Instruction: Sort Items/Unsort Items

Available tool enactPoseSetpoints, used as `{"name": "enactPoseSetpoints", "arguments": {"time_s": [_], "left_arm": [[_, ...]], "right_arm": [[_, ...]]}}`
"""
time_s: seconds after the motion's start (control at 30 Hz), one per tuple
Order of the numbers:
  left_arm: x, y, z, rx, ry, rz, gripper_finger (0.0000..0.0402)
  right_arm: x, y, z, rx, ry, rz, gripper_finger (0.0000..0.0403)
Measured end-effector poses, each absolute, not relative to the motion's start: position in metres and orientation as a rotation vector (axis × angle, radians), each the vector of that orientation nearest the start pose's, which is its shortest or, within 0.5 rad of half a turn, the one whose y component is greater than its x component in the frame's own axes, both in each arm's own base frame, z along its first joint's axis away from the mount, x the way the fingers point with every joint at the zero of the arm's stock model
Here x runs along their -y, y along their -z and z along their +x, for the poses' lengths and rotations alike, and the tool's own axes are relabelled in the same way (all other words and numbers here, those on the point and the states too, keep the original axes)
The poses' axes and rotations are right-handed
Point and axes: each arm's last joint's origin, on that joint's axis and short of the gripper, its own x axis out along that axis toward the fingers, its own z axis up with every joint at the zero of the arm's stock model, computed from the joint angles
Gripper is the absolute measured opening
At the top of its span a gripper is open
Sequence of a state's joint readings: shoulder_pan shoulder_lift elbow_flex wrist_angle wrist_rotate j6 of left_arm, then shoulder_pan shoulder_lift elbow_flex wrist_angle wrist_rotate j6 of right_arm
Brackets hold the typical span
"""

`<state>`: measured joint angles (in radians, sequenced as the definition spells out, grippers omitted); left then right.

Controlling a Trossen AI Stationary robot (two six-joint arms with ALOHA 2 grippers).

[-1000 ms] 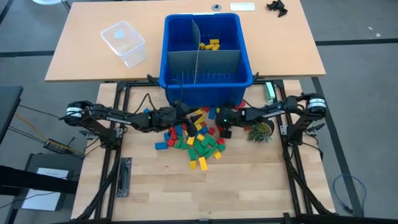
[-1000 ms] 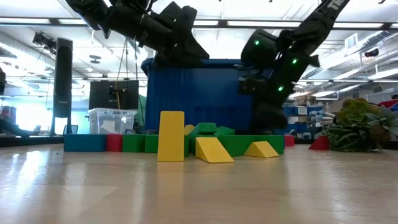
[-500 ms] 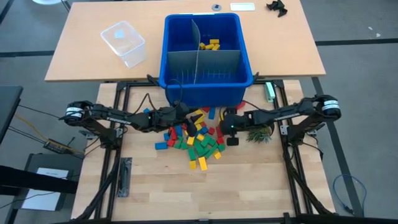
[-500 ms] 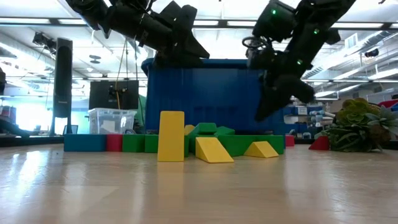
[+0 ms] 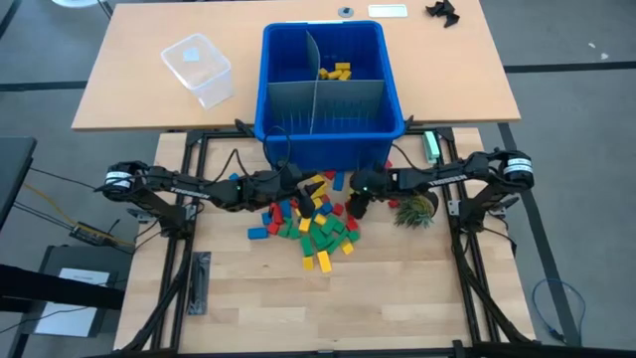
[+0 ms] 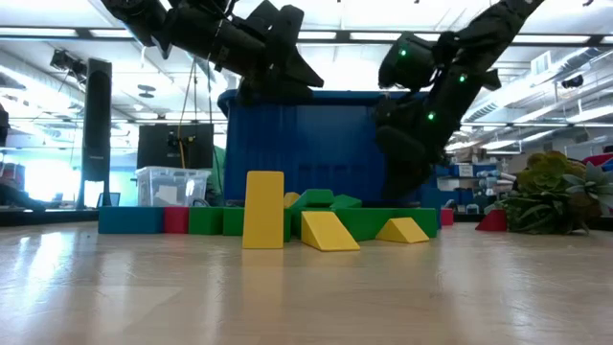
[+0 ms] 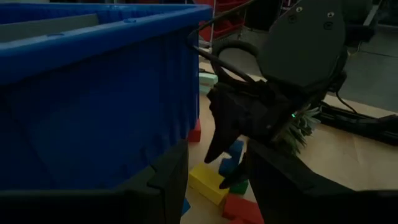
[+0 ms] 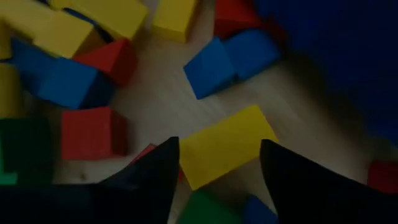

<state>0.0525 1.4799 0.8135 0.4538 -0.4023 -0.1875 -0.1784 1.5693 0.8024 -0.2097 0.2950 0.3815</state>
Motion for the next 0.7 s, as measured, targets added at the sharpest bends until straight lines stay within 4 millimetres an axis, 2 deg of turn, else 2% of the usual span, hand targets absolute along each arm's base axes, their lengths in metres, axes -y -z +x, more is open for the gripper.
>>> {"name": "enactPoseSetpoints", "arguments": {"time_s": [0.27, 0.57, 0.7], "left_arm": [[-0.028, -0.242, 0.317, -0.166, -0.471, -0.147, 0.0168], [-0.028, -0.242, 0.317, -0.169, -0.471, -0.146, 0.0168], [-0.028, -0.242, 0.317, -0.169, -0.471, -0.146, 0.0168]], "right_arm": [[0.063, -0.158, 0.284, -0.868, 0.677, 0.431, 0.028], [0.071, -0.141, 0.288, -0.893, 0.7, 0.513, 0.027], [0.075, -0.141, 0.289, -0.879, 0.702, 0.506, 0.026]]}}
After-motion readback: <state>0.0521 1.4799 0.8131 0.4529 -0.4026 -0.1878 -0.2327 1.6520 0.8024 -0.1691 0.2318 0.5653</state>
